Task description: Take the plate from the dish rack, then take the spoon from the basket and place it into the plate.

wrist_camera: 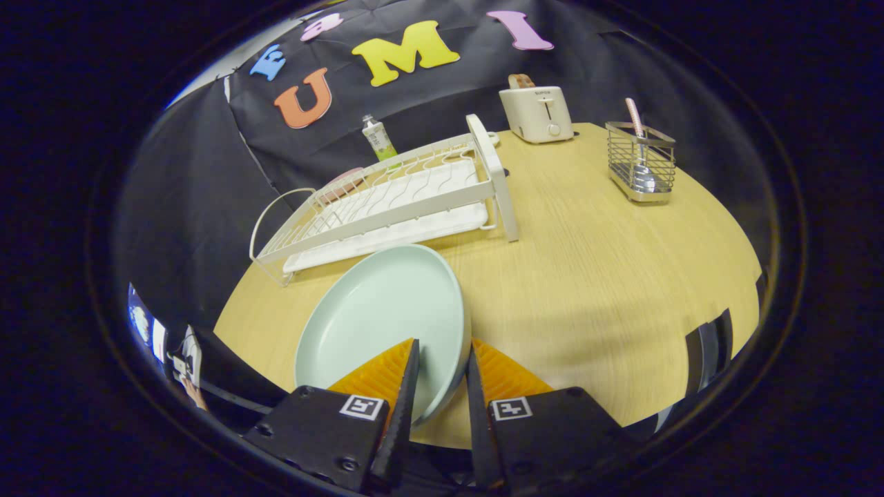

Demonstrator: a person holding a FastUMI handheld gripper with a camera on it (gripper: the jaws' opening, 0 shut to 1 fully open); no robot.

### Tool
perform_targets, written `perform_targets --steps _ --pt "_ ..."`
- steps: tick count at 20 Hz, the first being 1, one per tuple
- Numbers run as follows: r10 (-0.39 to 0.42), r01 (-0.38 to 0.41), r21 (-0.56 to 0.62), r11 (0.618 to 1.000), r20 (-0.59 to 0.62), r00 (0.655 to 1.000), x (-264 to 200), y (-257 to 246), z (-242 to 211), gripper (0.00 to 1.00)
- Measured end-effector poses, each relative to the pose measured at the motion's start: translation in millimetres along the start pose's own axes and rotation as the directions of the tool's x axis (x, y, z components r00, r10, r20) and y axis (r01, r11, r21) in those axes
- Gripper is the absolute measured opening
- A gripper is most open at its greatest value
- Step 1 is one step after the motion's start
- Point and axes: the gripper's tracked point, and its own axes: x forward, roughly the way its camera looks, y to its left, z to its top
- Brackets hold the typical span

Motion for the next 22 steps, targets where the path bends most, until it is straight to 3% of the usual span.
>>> perform_targets --steps 2,4,8,9,11,14,19,22 --pt "-0.035 0.035 -0.010 0.999 0.026 0.999 1 -11 7 0.46" --pt "-0.018 0.018 0.005 1.000 0.049 0.999 -2 -15 15 0.50" --pt "-0.081 0.089 -0.026 0.996 0.206 0.975 -24 -51 61 0.77" --pt "-0.094 0.106 -0.038 0.994 0.248 0.964 -30 -59 74 0.89" --pt "-0.104 0.126 -0.051 0.991 0.312 0.944 -43 -75 98 1.00" --pt "-0.117 0.138 -0.030 0.990 0.380 0.918 -57 -103 136 1.00" --pt "-0.226 0.261 -0.014 0.965 0.458 0.860 -58 -169 209 1.00" --pt "-0.231 0.266 -0.012 0.964 0.458 0.859 -41 -196 246 1.00"
